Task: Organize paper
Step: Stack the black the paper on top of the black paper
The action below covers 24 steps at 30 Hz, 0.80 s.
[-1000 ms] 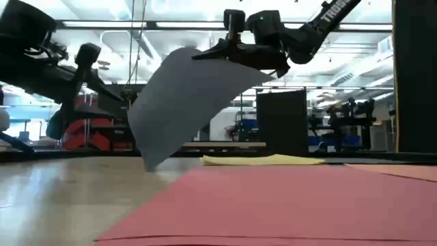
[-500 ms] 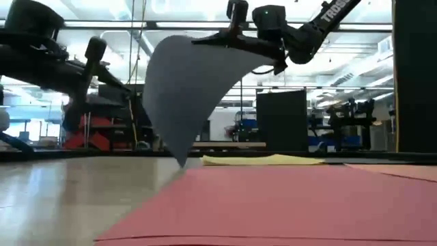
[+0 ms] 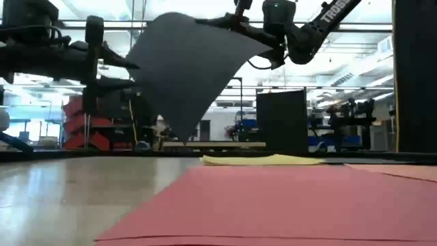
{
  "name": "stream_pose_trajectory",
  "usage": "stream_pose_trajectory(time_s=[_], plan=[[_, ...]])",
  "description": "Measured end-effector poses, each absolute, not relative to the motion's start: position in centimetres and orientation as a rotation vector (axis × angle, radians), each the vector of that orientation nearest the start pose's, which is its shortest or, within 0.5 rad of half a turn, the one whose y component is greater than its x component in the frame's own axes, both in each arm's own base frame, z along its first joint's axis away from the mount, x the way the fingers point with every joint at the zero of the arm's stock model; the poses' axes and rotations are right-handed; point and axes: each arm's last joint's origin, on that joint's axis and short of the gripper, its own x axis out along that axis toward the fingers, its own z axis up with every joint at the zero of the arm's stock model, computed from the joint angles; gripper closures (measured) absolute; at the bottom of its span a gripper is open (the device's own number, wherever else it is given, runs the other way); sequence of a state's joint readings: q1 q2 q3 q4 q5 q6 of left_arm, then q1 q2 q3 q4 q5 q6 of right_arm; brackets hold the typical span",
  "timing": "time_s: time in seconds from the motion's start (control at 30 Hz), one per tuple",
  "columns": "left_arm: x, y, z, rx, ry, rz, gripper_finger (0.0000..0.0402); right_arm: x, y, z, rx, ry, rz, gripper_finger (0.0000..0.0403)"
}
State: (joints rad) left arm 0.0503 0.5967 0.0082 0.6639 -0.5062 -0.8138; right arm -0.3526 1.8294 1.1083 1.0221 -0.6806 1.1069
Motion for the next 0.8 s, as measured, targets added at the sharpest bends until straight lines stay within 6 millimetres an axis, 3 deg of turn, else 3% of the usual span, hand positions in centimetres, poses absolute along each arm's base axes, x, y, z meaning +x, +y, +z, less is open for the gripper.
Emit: stream_pose_trajectory(time_s=[0.33,0.57,0.8], plan=[[13.1,2.0,18.2,-0.548,-0.3,0.446,0.0247,37.8,-11.9,27.6,0.941,-0.081,0.446,0.0403],[13.2,1.8,18.5,-0.453,-0.302,0.39,0.0247,36.7,-11.5,29.9,0.898,-0.132,0.473,0.0403],[13.6,1.6,19.9,-0.375,-0.333,0.321,0.0247,36.6,-11.3,30.2,0.891,-0.134,0.473,0.0403]])
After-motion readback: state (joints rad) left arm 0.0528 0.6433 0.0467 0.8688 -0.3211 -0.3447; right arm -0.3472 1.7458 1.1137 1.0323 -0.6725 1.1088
